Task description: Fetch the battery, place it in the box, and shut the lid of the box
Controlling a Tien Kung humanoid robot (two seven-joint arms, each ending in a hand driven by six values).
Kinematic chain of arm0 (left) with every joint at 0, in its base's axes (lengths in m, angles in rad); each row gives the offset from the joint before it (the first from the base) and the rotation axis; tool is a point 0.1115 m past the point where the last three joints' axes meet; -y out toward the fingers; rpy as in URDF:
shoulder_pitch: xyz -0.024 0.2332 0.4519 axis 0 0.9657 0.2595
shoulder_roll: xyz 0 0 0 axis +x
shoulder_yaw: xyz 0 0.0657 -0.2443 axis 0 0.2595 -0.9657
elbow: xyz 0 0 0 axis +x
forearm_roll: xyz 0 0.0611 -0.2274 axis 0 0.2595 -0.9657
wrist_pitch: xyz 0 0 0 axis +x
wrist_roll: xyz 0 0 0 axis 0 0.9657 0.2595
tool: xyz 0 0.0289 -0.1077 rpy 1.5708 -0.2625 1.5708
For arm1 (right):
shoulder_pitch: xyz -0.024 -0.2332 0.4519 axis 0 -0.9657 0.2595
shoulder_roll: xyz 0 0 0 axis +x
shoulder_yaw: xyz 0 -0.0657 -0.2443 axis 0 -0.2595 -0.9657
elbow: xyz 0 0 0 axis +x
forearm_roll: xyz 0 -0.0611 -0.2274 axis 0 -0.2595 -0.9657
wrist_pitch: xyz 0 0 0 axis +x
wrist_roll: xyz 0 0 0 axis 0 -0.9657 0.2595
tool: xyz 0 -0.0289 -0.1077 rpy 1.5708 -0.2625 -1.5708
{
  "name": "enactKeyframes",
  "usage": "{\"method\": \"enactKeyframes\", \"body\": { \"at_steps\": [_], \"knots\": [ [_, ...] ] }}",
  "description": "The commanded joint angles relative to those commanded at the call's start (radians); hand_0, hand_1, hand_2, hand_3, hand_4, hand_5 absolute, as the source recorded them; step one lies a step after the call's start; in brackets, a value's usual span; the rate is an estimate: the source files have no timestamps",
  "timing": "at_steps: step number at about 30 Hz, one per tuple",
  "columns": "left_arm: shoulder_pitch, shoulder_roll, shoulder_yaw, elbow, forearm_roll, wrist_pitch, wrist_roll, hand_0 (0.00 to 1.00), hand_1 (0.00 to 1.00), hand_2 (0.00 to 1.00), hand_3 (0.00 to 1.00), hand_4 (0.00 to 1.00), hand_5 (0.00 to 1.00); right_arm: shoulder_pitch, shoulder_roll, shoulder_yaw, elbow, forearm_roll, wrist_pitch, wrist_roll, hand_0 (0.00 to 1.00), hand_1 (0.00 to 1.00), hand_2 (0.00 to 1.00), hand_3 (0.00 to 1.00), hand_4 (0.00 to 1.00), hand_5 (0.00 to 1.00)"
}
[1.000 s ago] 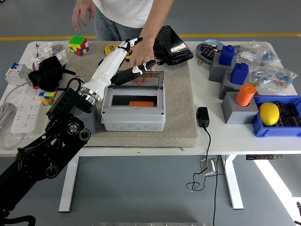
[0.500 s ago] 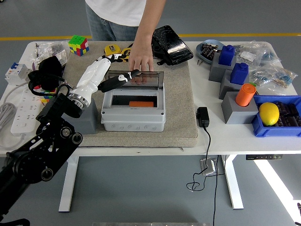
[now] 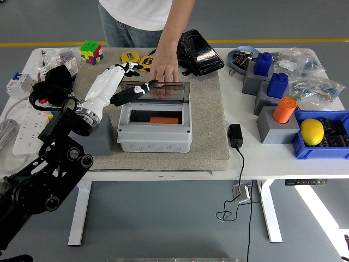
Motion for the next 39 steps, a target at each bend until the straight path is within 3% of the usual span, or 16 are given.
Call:
{"method": "enactKeyframes", "body": {
  "at_steps": [1, 2, 7, 8, 19, 20, 25, 26, 27, 33, 39],
  "knots": [
    [0.000, 0.001, 0.001, -0.002, 0.000, 0.000, 0.000, 0.863, 0.710, 0.687, 0.773, 0.998, 0.998, 0.001, 0.000, 0.000, 0.000, 0.000, 0.000, 0.000, 0.818, 0.757, 0.734, 0.792, 0.998, 0.998],
    [0.000, 0.001, 0.001, -0.004, 0.000, 0.000, 0.001, 0.766, 0.658, 0.662, 0.749, 0.998, 0.998, 0.001, 0.000, 0.002, 0.000, -0.001, 0.000, 0.000, 0.819, 0.757, 0.733, 0.792, 0.998, 0.998],
    [0.004, 0.003, 0.005, -0.015, 0.002, -0.008, 0.007, 0.766, 0.658, 0.662, 0.749, 0.998, 0.998, 0.001, 0.001, 0.002, 0.000, 0.002, 0.000, 0.001, 0.819, 0.757, 0.733, 0.792, 0.998, 0.998],
    [0.005, 0.003, 0.005, -0.018, 0.003, -0.010, 0.009, 0.488, 0.599, 0.643, 0.706, 0.998, 0.998, 0.001, 0.001, 0.002, 0.000, 0.002, 0.000, 0.001, 0.819, 0.757, 0.733, 0.792, 0.998, 0.998],
    [0.023, 0.011, 0.004, -0.045, 0.007, -0.018, 0.017, 0.483, 0.613, 0.644, 0.685, 0.998, 0.998, 0.001, 0.001, 0.002, 0.000, 0.003, 0.000, 0.002, 0.819, 0.757, 0.733, 0.792, 0.998, 0.998],
    [0.025, 0.012, 0.003, -0.049, 0.008, -0.020, 0.021, 0.384, 0.505, 0.623, 0.659, 0.998, 0.998, 0.001, 0.000, 0.003, 0.000, 0.002, 0.000, 0.001, 0.818, 0.757, 0.733, 0.792, 0.998, 0.998],
    [0.036, 0.023, 0.008, -0.075, 0.013, -0.049, 0.052, 0.384, 0.505, 0.623, 0.659, 0.998, 0.998, -0.001, -0.001, 0.003, 0.000, 0.000, -0.001, 0.001, 0.818, 0.757, 0.733, 0.792, 0.998, 0.998],
    [0.038, 0.026, 0.011, -0.080, 0.009, -0.059, 0.062, 0.360, 0.347, 0.594, 0.656, 0.998, 0.998, -0.001, -0.001, 0.003, 0.000, 0.000, -0.001, 0.001, 0.818, 0.757, 0.733, 0.792, 0.998, 0.998],
    [0.040, 0.030, 0.014, -0.083, 0.006, -0.067, 0.070, 0.360, 0.347, 0.594, 0.656, 0.998, 0.998, -0.001, -0.001, 0.003, 0.000, 0.000, -0.001, 0.001, 0.818, 0.757, 0.733, 0.792, 0.998, 0.998],
    [0.043, 0.080, 0.055, -0.123, -0.022, -0.154, 0.162, 0.360, 0.322, 0.595, 0.661, 0.998, 0.998, 0.000, -0.004, 0.006, 0.000, -0.004, -0.002, 0.000, 0.818, 0.757, 0.733, 0.791, 0.998, 0.998],
    [0.047, 0.120, 0.081, -0.147, -0.032, -0.183, 0.193, 0.369, 0.308, 0.588, 0.662, 0.998, 0.998, -0.001, -0.007, 0.010, 0.000, -0.007, -0.004, -0.002, 0.818, 0.757, 0.732, 0.792, 0.998, 0.998]
  ]
}}
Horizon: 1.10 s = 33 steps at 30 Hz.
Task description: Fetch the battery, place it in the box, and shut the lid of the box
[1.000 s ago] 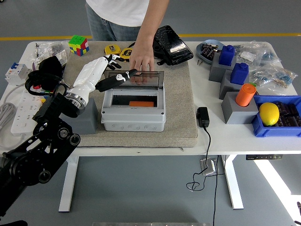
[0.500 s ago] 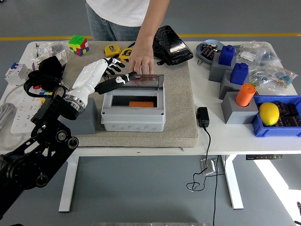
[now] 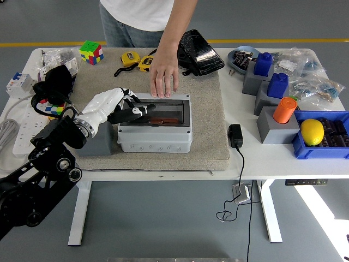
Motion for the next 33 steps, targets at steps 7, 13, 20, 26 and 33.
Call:
{"method": "enactKeyframes", "body": {
  "at_steps": [7, 13, 20, 26, 33],
  "knots": [
    [0.012, -0.028, -0.061, 0.004, 0.080, 0.147, -0.122, 0.505, 0.514, 0.634, 0.680, 0.998, 0.998, 0.001, 0.004, -0.003, 0.000, 0.002, -0.001, 0.001, 0.818, 0.757, 0.732, 0.792, 0.998, 0.998],
    [0.058, -0.086, -0.175, 0.025, -0.027, 0.254, -0.288, 0.695, 0.659, 0.684, 0.712, 0.998, 0.998, 0.003, 0.009, 0.003, 0.000, 0.000, -0.001, 0.000, 0.818, 0.757, 0.732, 0.792, 0.998, 0.998],
    [0.102, -0.111, -0.313, 0.028, -0.309, 0.233, -0.531, 0.812, 0.824, 0.804, 0.792, 0.998, 0.998, 0.000, 0.013, 0.006, 0.000, 0.002, 0.001, 0.000, 0.817, 0.756, 0.731, 0.792, 0.998, 0.998],
    [0.125, -0.113, -0.388, 0.053, -0.561, 0.151, -0.656, 0.891, 0.937, 0.890, 0.866, 0.998, 0.998, 0.002, 0.014, 0.005, 0.000, 0.007, 0.001, 0.003, 0.816, 0.756, 0.731, 0.792, 0.998, 0.998],
    [0.149, -0.109, -0.436, 0.096, -0.844, 0.039, -0.726, 0.998, 0.998, 0.983, 0.970, 0.998, 0.998, 0.000, 0.016, 0.009, 0.000, 0.004, 0.002, 0.003, 0.817, 0.756, 0.731, 0.792, 0.998, 0.998]
  ]
}}
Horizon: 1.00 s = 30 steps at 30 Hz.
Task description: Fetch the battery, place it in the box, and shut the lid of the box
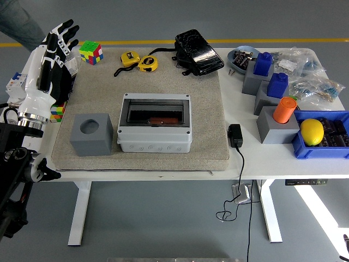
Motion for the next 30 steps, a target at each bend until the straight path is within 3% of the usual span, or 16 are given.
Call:
{"method": "enactKeyframes", "body": {
  "at_steps": [3, 10, 13, 20, 22, 26, 30],
  "knots": [
    [0.009, 0.003, -0.011, 0.012, -0.124, -0.036, -0.034, 0.998, 0.998, 0.998, 0.998, 0.998, 0.998, 0.000, 0.000, -0.003, 0.000, 0.002, 0.000, 0.000, 0.818, 0.756, 0.731, 0.792, 0.998, 0.998],
    [0.027, -0.054, -0.047, 0.035, -0.422, -0.183, -0.120, 0.998, 0.998, 0.998, 0.998, 0.998, 0.998, -0.004, -0.002, -0.011, 0.000, -0.003, -0.001, -0.005, 0.817, 0.756, 0.731, 0.792, 0.998, 0.998],
    [0.031, -0.068, -0.054, 0.050, -0.546, -0.218, -0.140, 0.998, 0.998, 0.998, 0.998, 0.998, 0.998, -0.005, -0.003, -0.013, 0.000, -0.004, -0.001, -0.006, 0.817, 0.756, 0.731, 0.792, 0.998, 0.998],
    [0.046, -0.072, -0.052, 0.073, -0.844, -0.285, -0.169, 0.998, 0.998, 0.998, 0.998, 0.998, 0.998, -0.007, -0.003, -0.017, 0.000, -0.003, -0.002, -0.007, 0.818, 0.756, 0.731, 0.792, 0.998, 0.998],
    [0.048, -0.071, -0.051, 0.072, -0.910, -0.293, -0.172, 0.998, 0.998, 0.998, 0.998, 0.998, 0.998, -0.008, -0.003, -0.014, 0.000, -0.006, -0.002, -0.009, 0.818, 0.756, 0.731, 0.792, 0.998, 0.998],
    [0.050, -0.069, -0.058, 0.069, -0.930, -0.293, -0.173, 0.998, 0.998, 0.998, 0.998, 0.998, 0.998, -0.009, -0.004, -0.014, 0.000, -0.006, -0.003, -0.010, 0.817, 0.756, 0.731, 0.792, 0.998, 0.998],
    [0.050, -0.042, -0.099, 0.073, -0.785, -0.180, -0.136, 0.998, 0.998, 0.998, 0.998, 0.998, 0.998, -0.006, -0.004, -0.016, 0.000, -0.001, -0.004, -0.008, 0.817, 0.756, 0.731, 0.792, 0.998, 0.998]
  ]
}}
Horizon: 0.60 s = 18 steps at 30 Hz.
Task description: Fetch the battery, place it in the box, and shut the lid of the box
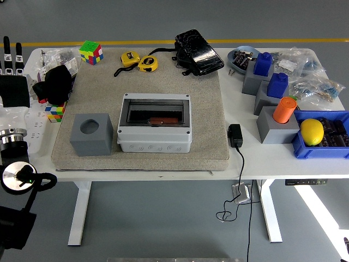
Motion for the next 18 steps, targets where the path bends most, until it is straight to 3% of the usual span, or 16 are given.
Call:
{"method": "enactKeyframes", "body": {
  "at_steps": [2, 6, 9, 13, 14, 18],
  "knots": [
    [-0.002, 0.035, 0.011, 0.001, 0.074, 0.055, 0.047, 0.995, 0.998, 0.998, 0.998, 0.998, 0.998, 0.001, 0.000, 0.001, 0.000, 0.000, 0.000, 0.000, 0.817, 0.756, 0.731, 0.791, 0.998, 0.998],
    [-0.019, 0.135, 0.029, 0.011, 0.250, 0.159, 0.200, 0.995, 0.998, 0.998, 0.998, 0.998, 0.998, 0.004, 0.000, 0.009, 0.000, -0.002, -0.002, 0.000, 0.817, 0.756, 0.731, 0.791, 0.998, 0.998],
    [-0.026, 0.175, 0.029, 0.022, 0.373, 0.168, 0.316, 0.998, 0.998, 0.998, 0.998, 0.998, 0.998, 0.005, -0.002, 0.012, 0.000, -0.002, -0.002, 0.000, 0.817, 0.756, 0.731, 0.792, 0.998, 0.998],
    [-0.020, 0.174, -0.016, 0.013, 0.542, 0.139, 0.471, 0.998, 0.998, 0.998, 0.998, 0.998, 0.998, 0.003, 0.000, 0.016, 0.000, -0.003, -0.002, 0.000, 0.817, 0.756, 0.731, 0.792, 0.998, 0.998],
    [-0.017, 0.167, -0.033, 0.007, 0.588, 0.126, 0.516, 0.992, 0.979, 0.950, 0.957, 0.998, 0.998, 0.002, 0.000, 0.017, 0.000, -0.003, -0.001, 0.001, 0.818, 0.756, 0.732, 0.792, 0.998, 0.998],
    [-0.004, 0.134, -0.097, -0.013, 0.757, 0.083, 0.630, 0.992, 0.979, 0.950, 0.957, 0.998, 0.998, 0.003, 0.003, 0.022, 0.000, -0.006, 0.000, 0.001, 0.818, 0.756, 0.732, 0.792, 0.998, 0.998]
  ]
}}
